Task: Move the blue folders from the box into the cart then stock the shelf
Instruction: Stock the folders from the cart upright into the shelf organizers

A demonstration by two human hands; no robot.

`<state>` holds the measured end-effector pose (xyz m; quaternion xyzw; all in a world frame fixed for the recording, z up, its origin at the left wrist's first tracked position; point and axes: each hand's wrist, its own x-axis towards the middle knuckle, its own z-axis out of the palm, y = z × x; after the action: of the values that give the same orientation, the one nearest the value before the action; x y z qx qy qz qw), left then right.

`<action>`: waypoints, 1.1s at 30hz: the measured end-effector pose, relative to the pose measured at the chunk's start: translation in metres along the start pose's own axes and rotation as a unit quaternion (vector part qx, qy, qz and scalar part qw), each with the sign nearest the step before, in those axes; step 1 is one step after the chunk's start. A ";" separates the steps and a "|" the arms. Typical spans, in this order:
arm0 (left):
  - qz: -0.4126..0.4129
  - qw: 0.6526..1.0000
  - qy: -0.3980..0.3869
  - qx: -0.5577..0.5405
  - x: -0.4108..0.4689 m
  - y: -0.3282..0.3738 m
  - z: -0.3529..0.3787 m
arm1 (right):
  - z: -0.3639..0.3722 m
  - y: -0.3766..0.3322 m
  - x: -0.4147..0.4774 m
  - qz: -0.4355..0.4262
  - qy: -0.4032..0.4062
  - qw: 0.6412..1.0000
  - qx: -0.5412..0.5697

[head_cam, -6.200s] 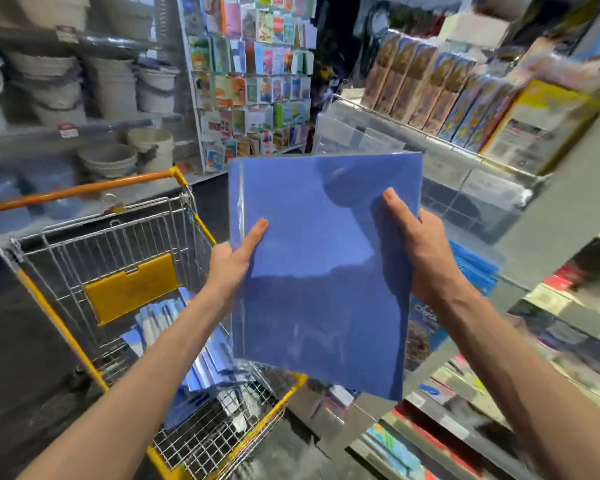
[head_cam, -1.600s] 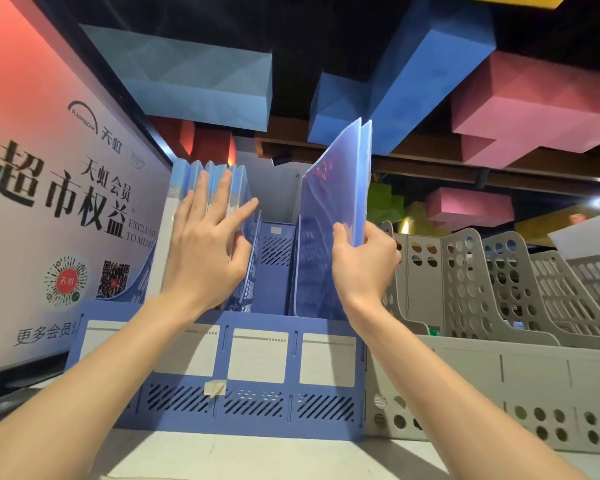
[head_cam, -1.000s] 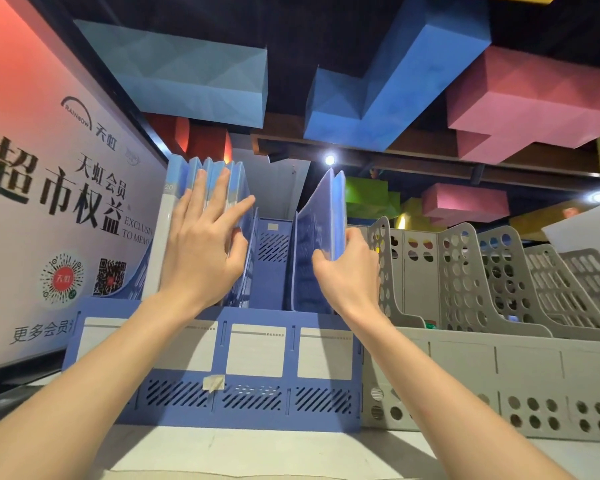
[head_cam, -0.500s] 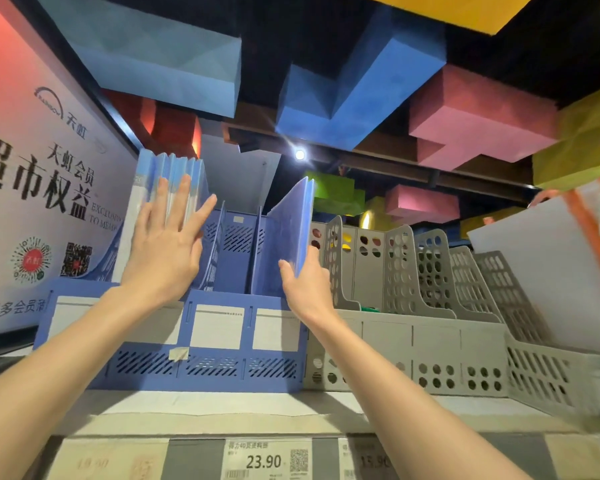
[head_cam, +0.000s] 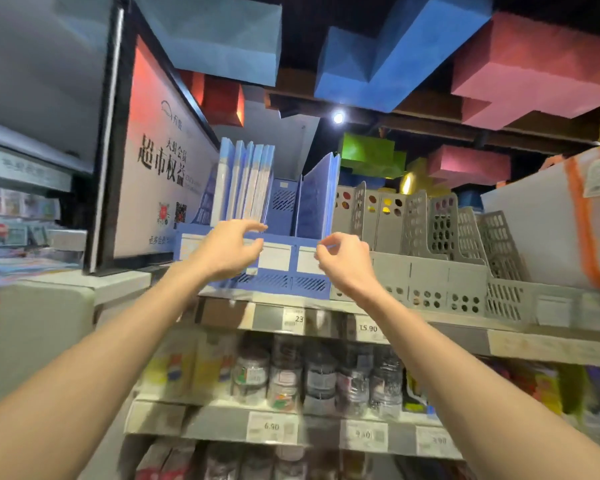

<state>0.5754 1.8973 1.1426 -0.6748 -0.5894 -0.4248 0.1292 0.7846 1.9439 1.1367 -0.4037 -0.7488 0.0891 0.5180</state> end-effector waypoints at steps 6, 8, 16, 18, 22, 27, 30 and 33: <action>-0.039 0.990 0.109 -0.077 -0.142 0.023 -0.020 | 0.016 -0.022 -0.122 0.003 -0.034 0.995 0.096; -0.072 0.988 0.100 -0.093 -0.195 0.015 -0.023 | 0.029 -0.029 -0.166 0.001 -0.072 0.992 0.106; -0.219 0.975 0.023 -0.030 -0.397 -0.049 -0.047 | 0.120 -0.067 -0.321 0.010 -0.307 0.939 0.157; -0.257 0.966 0.005 -0.004 -0.445 -0.073 -0.062 | 0.154 -0.082 -0.361 0.015 -0.358 0.916 0.180; -0.342 0.938 -0.025 0.057 -0.537 -0.124 -0.095 | 0.237 -0.109 -0.434 0.009 -0.429 0.886 0.175; -0.453 0.890 -0.032 0.050 -0.659 -0.205 -0.143 | 0.347 -0.172 -0.523 0.007 -0.506 0.846 0.169; -0.507 0.859 -0.052 0.042 -0.716 -0.252 -0.164 | 0.409 -0.201 -0.571 0.038 -0.556 0.814 0.163; -0.553 0.830 -0.067 0.033 -0.758 -0.291 -0.189 | 0.465 -0.227 -0.611 0.051 -0.586 0.794 0.151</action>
<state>0.2749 1.3293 0.6117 -0.2586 -0.8849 -0.3592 -0.1448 0.3578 1.5005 0.6237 -0.2281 -0.8644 0.4472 0.0289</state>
